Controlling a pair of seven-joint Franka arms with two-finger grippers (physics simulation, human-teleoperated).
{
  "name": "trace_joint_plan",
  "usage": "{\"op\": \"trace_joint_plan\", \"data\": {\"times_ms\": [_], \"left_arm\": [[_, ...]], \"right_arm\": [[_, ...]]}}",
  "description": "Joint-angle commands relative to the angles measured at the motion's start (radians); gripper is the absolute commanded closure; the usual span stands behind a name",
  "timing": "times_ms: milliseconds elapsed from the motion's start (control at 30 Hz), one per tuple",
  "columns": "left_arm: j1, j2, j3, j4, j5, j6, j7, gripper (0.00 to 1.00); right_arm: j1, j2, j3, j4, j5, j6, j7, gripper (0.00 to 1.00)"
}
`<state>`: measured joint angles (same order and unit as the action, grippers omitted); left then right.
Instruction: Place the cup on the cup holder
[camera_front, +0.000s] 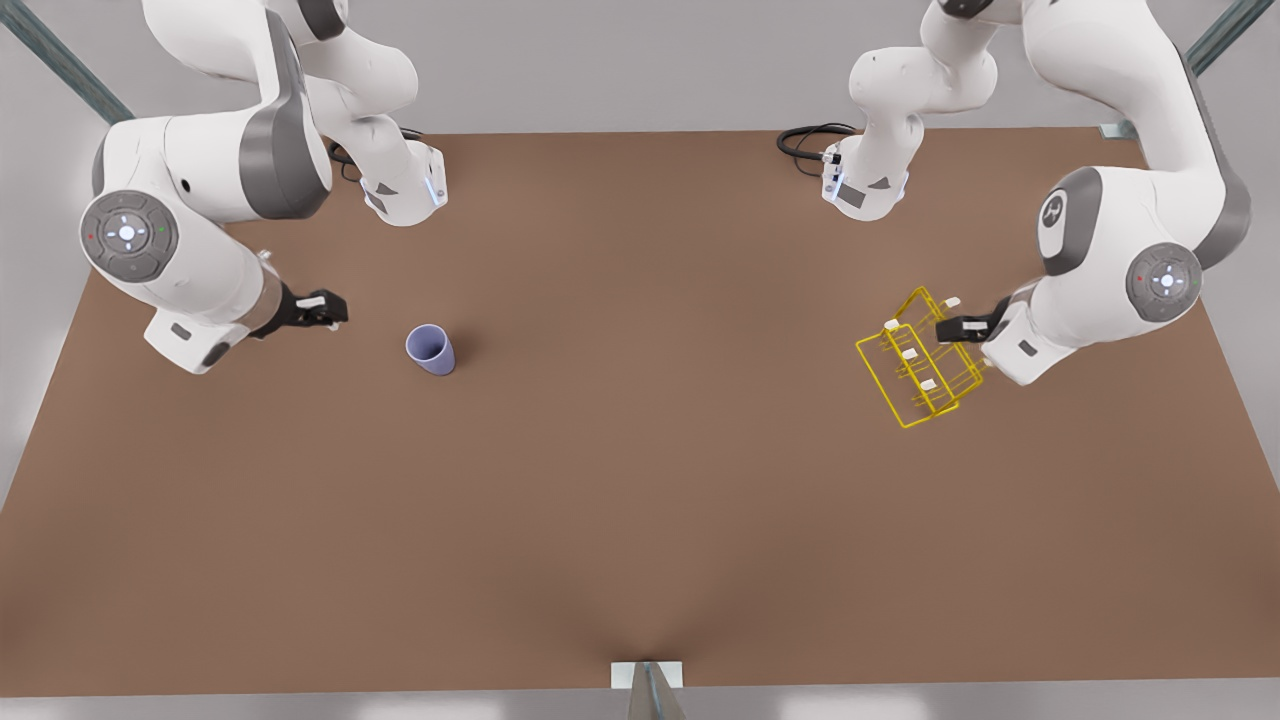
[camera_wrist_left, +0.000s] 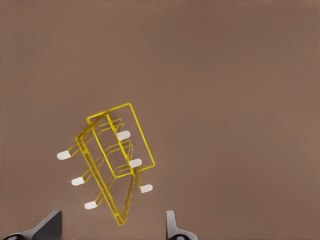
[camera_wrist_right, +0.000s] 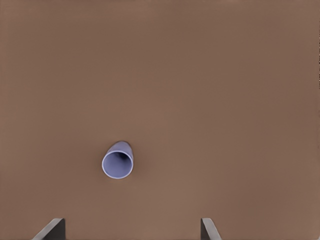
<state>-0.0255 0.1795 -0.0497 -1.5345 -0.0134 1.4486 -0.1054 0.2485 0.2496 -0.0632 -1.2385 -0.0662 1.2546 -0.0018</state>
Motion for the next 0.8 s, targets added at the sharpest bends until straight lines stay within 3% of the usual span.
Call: {"op": "trace_joint_plan", "data": {"times_ms": [0, 200, 233, 267, 300, 400, 633, 700, 767], "left_arm": [[-0.002, 0.008, 0.005, 0.022, 0.003, 0.061, -0.089, 0.00], [0.001, 0.011, 0.005, 0.028, 0.000, 0.055, -0.092, 0.00], [-0.001, 0.018, 0.005, 0.028, 0.001, 0.055, -0.095, 0.00], [-0.001, 0.020, 0.005, 0.028, 0.003, 0.055, -0.089, 0.00], [0.001, 0.032, 0.005, 0.028, 0.004, 0.053, -0.089, 0.00], [0.004, 0.032, 0.007, 0.028, 0.001, 0.044, -0.088, 0.00], [0.010, 0.034, 0.007, 0.028, 0.006, -0.016, -0.094, 0.00], [0.013, 0.034, 0.007, 0.027, 0.006, -0.017, -0.092, 0.00], [0.015, 0.035, 0.007, 0.025, 0.006, -0.028, -0.086, 0.00]], "right_arm": [[0.000, -0.001, 0.000, -0.002, 0.008, 0.062, -0.001, 0.00], [0.126, 0.114, 0.016, -0.058, 0.121, 0.124, 0.235, 0.00], [0.124, 0.109, 0.039, -0.096, 0.118, 0.163, 0.259, 0.00], [0.043, 0.093, 0.167, -0.208, 0.062, 0.282, 0.249, 0.00], [0.028, 0.046, 0.189, -0.333, 0.020, 0.425, 0.243, 0.00], [-0.020, 0.042, 0.158, -0.463, 0.025, 0.606, 0.236, 0.00], [0.035, 0.034, 0.155, -0.594, 0.026, 0.713, 0.223, 0.00], [0.063, -0.046, 0.154, -0.742, 0.023, 0.848, 0.252, 0.00], [0.061, -0.085, 0.126, -0.774, 0.020, 0.861, 0.215, 0.00]]}}
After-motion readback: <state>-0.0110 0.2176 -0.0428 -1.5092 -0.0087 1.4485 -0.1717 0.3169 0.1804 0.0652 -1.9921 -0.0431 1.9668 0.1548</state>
